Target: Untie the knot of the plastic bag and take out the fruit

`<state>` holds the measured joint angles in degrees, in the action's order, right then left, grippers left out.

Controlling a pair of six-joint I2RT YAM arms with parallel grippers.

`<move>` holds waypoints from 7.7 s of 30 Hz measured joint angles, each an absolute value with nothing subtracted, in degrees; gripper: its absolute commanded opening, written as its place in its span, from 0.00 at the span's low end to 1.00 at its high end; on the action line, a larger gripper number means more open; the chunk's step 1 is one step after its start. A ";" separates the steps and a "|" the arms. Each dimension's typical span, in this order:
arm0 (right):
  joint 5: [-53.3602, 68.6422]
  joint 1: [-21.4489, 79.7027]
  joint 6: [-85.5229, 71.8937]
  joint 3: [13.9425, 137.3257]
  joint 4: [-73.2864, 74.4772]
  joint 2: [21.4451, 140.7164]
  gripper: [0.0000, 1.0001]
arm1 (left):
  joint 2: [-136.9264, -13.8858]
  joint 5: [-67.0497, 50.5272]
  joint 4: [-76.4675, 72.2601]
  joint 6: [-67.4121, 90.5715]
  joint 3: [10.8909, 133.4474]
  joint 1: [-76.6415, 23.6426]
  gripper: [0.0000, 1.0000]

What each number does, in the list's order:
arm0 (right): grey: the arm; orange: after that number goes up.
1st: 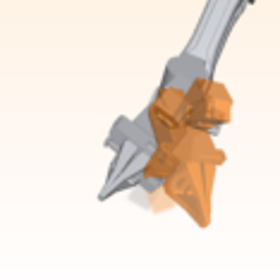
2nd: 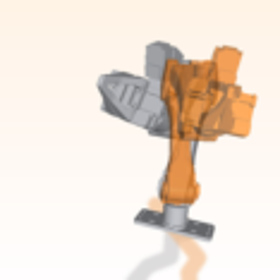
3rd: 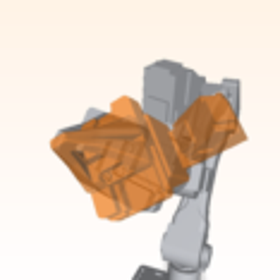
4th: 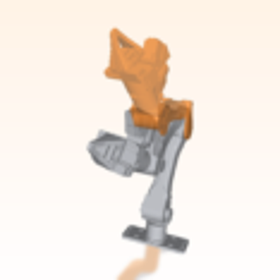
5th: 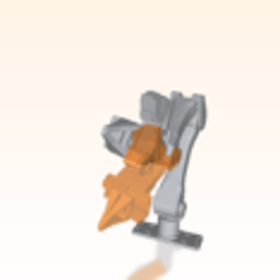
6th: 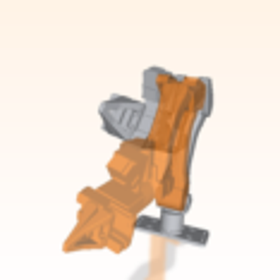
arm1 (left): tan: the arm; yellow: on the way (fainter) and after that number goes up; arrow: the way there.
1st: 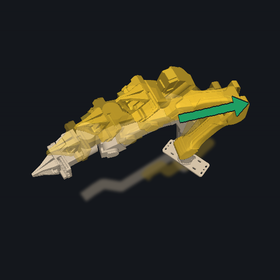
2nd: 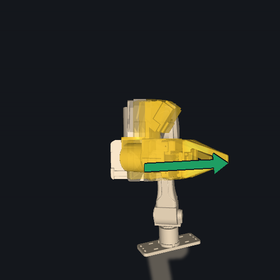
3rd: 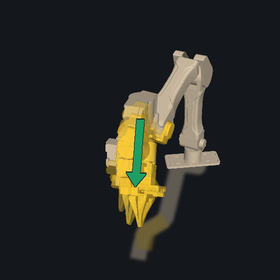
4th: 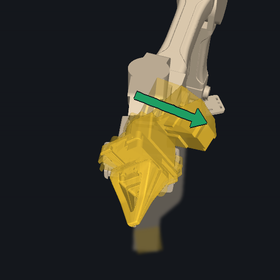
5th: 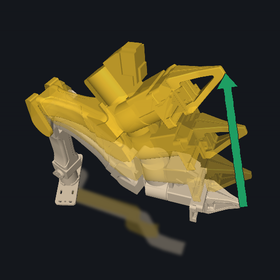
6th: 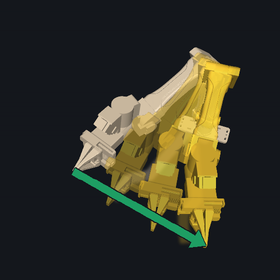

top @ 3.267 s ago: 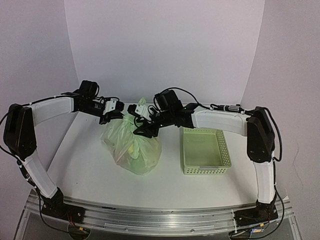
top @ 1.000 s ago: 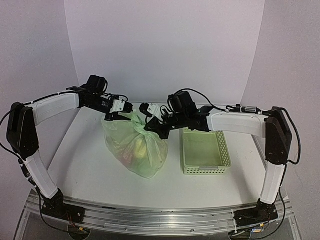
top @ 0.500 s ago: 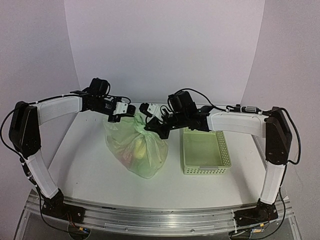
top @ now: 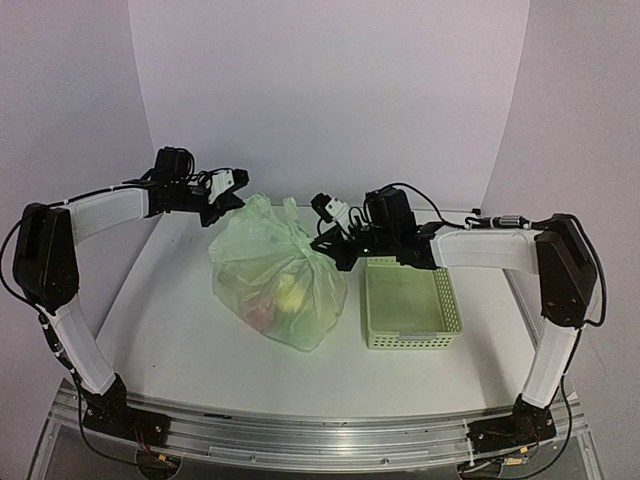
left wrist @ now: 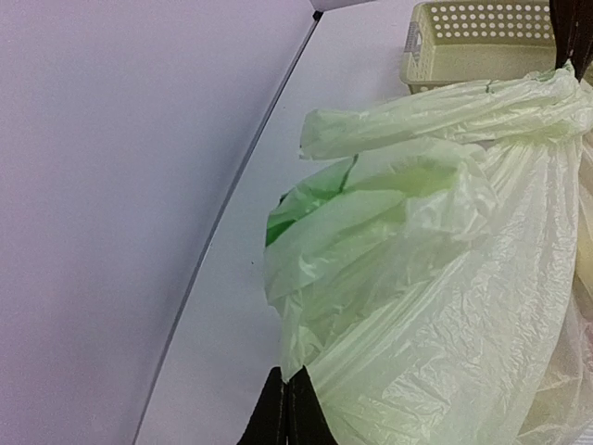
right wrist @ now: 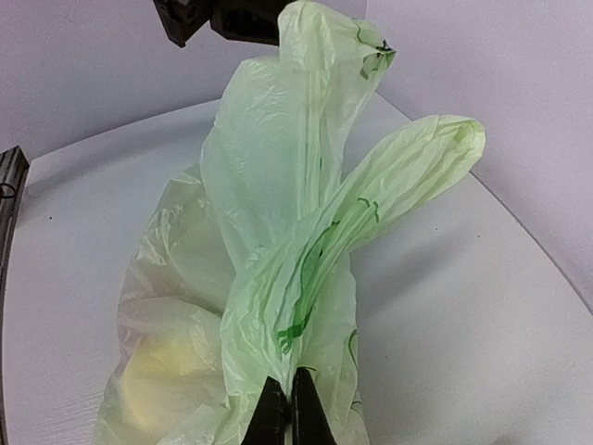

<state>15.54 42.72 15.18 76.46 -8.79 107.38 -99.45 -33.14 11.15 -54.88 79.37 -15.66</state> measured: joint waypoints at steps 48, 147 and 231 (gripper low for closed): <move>-7.77 49.37 -10.07 126.26 25.12 130.48 0.00 | -84.29 -43.62 14.80 -45.30 68.75 -11.73 0.55; 21.52 52.60 -8.98 111.40 0.36 128.21 0.21 | -64.93 -31.06 -3.15 -10.03 47.29 -20.86 0.00; -0.54 54.34 -7.81 118.52 14.64 142.62 0.76 | -69.34 -39.99 0.61 -50.26 42.24 -27.75 0.87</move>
<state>-0.54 54.34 -7.81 118.52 14.64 142.62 -69.34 -39.99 0.61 -50.26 42.24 -27.75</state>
